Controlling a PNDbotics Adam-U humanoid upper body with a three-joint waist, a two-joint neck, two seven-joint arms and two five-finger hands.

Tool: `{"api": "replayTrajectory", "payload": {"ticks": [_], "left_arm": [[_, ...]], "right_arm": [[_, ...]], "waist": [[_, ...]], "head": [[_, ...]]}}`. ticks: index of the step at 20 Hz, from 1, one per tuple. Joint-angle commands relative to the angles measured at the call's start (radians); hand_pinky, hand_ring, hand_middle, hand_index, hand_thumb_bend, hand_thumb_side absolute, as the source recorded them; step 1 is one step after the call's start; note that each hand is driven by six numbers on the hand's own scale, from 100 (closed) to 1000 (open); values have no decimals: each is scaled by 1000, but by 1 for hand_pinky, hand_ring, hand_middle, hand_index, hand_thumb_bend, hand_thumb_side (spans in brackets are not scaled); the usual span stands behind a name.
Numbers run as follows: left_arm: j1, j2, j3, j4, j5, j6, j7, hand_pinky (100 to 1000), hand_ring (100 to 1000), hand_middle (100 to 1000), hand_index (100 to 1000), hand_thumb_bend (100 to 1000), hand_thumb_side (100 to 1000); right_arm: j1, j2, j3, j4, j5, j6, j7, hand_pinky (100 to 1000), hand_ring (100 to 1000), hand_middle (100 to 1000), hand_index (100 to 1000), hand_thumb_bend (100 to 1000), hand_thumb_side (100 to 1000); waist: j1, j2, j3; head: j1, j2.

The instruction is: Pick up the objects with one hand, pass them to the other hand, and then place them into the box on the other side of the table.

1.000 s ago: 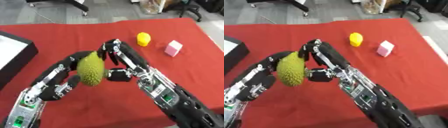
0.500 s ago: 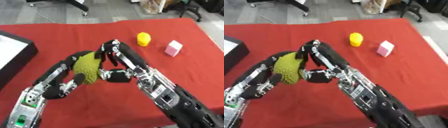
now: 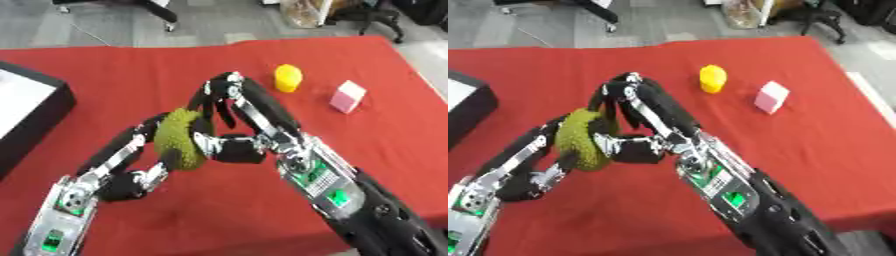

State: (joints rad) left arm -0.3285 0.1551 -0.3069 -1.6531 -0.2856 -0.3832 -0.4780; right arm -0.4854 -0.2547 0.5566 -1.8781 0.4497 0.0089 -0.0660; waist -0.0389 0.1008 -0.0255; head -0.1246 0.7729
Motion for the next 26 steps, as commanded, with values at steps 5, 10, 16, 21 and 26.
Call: {"api": "replayTrajectory", "payload": {"ticks": [5,10,16,21,26], "left_arm": [[-21,-18,-14,16,-31,-6,38,621,717,486,691,100,553],[-33,-28,-16,38,71,65,125,474,520,234,425,100,551],[-44,-33,-20,44,194,148,204,433,474,166,298,100,570],[-44,-33,-20,43,250,182,215,436,477,163,280,100,582],[-41,-33,-12,43,271,192,221,441,481,164,278,100,590]], "right_arm": [[-26,-16,-4,-59,-26,15,22,681,186,381,198,100,100],[-23,-17,3,-53,-37,14,38,682,182,380,197,100,100],[-19,-15,10,-34,-41,6,43,681,179,379,197,100,100],[-17,-13,12,-23,-43,2,40,684,183,385,214,100,100],[-19,-18,-1,-33,-34,-18,81,713,227,452,478,100,100]], "waist": [[1,-10,0],[0,-11,1],[-1,-11,-1],[-1,-10,0],[-1,-11,-1]], "head": [[0,-3],[0,-3],[0,-3],[-1,-3],[0,-3]]}}
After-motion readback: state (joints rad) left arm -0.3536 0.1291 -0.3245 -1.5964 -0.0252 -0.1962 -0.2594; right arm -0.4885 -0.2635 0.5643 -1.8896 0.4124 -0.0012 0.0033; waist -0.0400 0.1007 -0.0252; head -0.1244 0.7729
